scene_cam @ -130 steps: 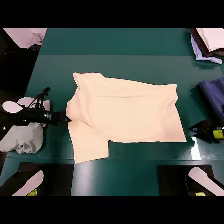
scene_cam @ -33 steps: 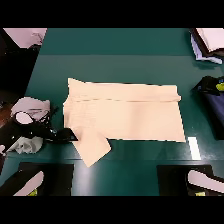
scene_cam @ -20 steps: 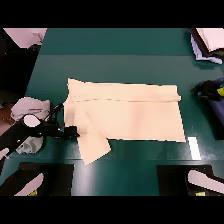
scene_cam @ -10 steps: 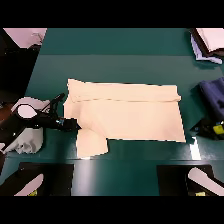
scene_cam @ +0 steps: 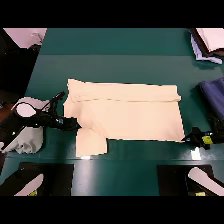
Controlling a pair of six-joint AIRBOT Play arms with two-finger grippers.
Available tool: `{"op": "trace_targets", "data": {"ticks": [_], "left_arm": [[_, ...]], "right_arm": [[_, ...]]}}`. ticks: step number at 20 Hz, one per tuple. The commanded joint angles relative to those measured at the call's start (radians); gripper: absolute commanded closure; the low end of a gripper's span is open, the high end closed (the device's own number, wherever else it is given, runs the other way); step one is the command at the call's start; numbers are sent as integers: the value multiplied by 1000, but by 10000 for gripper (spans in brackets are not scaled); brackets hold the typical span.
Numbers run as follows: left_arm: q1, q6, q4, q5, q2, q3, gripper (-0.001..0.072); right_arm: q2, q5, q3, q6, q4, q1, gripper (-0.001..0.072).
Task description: Fold the shirts.
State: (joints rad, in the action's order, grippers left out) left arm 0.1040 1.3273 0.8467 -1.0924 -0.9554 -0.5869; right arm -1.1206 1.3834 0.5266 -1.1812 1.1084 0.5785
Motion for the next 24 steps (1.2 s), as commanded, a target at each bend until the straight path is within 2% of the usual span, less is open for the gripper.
{"op": "trace_targets", "data": {"ticks": [1,5,8,11,15,20,24], "left_arm": [[0,1,31,-36,4,-5,686],[0,90,169,-154,142,-21,688],[0,140,162,-321,277,-23,686],[0,158,138,-401,316,-96,686],[0,110,159,-197,254,-224,686],[-3,79,200,42,-18,-337,685],[-3,79,203,143,-224,-439,685]], "right_arm": [[27,23,-10,43,-14,2,693],[206,134,61,1,95,2,695],[332,235,151,-32,150,2,695],[391,229,234,-87,142,-25,696],[295,134,343,-128,140,-191,696],[26,-34,519,-184,141,-393,696],[-192,-83,674,-207,140,-460,695]]}}
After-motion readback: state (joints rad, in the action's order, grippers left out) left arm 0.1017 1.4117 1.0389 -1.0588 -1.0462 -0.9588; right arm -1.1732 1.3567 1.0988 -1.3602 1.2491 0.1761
